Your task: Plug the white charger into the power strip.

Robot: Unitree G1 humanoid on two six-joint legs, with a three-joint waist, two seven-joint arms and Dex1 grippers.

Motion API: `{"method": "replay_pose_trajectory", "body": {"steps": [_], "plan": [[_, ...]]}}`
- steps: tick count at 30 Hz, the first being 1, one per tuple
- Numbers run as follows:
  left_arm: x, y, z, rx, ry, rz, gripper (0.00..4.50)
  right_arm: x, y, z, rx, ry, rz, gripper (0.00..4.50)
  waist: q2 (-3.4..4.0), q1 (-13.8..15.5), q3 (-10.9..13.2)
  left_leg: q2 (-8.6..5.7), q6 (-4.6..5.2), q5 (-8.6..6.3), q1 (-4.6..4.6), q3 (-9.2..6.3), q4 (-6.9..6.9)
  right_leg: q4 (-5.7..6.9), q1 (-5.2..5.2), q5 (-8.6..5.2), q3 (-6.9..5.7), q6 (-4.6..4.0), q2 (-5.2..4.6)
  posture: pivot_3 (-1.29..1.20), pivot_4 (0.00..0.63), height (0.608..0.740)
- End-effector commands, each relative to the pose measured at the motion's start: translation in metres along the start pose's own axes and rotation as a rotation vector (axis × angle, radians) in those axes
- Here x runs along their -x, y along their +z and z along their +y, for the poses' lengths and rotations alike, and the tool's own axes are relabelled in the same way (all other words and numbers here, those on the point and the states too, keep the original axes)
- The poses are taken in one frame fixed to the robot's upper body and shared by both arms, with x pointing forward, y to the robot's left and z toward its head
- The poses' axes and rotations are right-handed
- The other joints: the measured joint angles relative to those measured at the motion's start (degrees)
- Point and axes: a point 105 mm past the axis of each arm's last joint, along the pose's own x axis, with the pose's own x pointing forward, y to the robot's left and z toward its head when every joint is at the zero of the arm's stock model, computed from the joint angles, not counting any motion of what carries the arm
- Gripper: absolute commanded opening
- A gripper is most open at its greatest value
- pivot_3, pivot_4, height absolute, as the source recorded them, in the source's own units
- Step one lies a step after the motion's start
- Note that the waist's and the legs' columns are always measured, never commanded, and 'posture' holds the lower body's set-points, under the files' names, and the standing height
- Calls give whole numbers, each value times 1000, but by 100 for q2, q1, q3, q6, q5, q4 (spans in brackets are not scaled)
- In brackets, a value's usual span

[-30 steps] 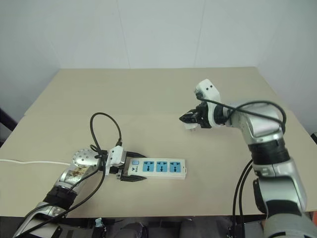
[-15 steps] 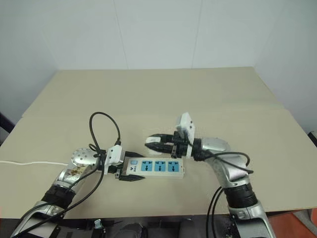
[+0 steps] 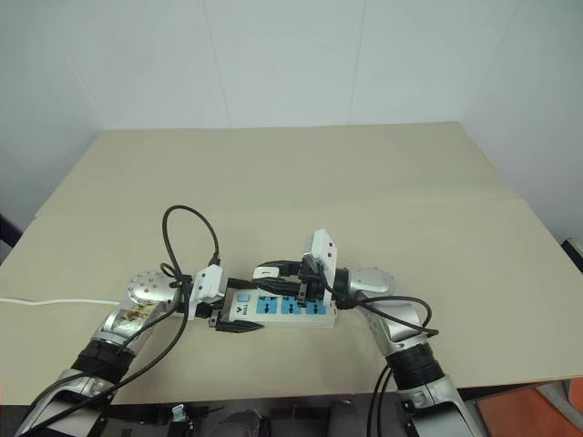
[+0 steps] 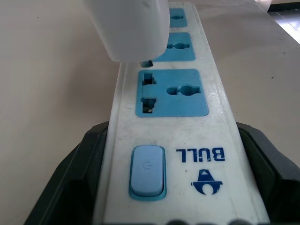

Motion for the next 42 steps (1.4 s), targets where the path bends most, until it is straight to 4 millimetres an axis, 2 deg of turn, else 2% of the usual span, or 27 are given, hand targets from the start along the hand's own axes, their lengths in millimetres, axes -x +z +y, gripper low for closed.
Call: {"method": "replay_pose_trajectory", "body": {"steps": [1,16,26,42], "plan": [[3,-6,-2,27,17,32,3322,-4,13,1,53,23,-40,1121,0,4,0,0,0,0,0,0,0,0,0,0,0,0,0,0,150,740],[-3,-9,-6,57,14,24,3322,-15,7,0,61,40,-45,1121,0,17,0,-1,-1,0,6,0,0,1,3,0,1,0,0,0,150,740],[0,-10,-7,56,18,27,3322,-10,2,1,59,53,-28,1121,0,17,0,0,-1,0,6,0,-1,1,3,0,1,0,0,0,150,740],[0,-10,-6,53,25,29,3322,-13,-24,2,56,61,32,1121,0,5,0,0,-1,0,17,0,-3,2,10,0,3,0,0,0,150,740]]}}
